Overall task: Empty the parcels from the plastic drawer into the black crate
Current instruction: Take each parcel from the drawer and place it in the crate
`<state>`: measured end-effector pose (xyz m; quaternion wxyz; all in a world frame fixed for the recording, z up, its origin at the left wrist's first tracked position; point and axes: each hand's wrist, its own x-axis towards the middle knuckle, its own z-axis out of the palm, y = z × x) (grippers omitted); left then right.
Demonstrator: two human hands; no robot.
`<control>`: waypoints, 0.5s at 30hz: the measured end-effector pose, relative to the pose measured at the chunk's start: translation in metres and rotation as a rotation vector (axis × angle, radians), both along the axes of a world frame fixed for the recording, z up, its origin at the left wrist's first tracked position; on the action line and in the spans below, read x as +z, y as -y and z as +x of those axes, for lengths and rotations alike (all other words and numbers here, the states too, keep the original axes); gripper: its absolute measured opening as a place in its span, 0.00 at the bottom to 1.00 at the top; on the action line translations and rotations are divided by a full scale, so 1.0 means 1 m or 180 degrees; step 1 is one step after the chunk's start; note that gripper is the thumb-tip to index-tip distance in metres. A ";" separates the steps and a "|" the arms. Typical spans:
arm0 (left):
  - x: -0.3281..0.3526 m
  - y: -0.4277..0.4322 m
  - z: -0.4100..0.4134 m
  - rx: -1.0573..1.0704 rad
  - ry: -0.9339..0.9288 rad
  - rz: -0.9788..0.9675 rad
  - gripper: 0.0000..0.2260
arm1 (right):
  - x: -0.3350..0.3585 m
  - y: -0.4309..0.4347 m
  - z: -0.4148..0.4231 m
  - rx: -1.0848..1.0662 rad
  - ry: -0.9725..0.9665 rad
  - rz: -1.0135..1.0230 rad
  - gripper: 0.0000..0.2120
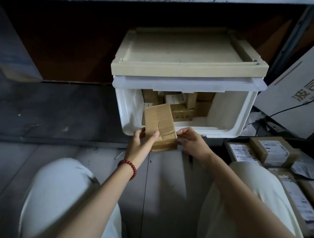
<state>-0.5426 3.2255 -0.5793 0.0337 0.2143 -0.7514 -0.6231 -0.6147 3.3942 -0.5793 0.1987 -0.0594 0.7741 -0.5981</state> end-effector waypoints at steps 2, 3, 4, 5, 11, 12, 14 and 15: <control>-0.002 0.002 0.007 -0.0009 -0.0037 -0.0051 0.30 | 0.000 -0.002 0.001 0.0089 0.0173 -0.0007 0.16; -0.004 0.003 0.009 -0.0011 -0.0069 -0.0080 0.29 | 0.001 -0.002 0.001 0.0175 0.0224 0.0009 0.17; -0.005 0.004 0.012 -0.0013 -0.0105 -0.0125 0.27 | 0.002 -0.003 0.002 0.0276 0.0253 0.0026 0.20; -0.007 0.006 0.014 -0.0015 -0.0143 -0.0199 0.23 | 0.003 -0.002 0.002 0.0380 0.0262 0.0051 0.23; -0.016 0.019 0.021 -0.0104 -0.0195 -0.0615 0.33 | 0.007 0.005 0.005 0.0683 0.0142 0.0124 0.20; -0.017 0.022 0.021 -0.0123 -0.0208 -0.0680 0.35 | 0.007 0.006 0.005 0.0668 0.0172 0.0068 0.18; -0.021 0.026 0.022 -0.0146 -0.0228 -0.0795 0.38 | 0.007 0.008 0.003 0.0593 0.0248 -0.0025 0.13; -0.022 0.028 0.022 -0.0148 -0.0239 -0.0815 0.37 | 0.006 0.010 0.002 0.0560 0.0275 -0.0048 0.11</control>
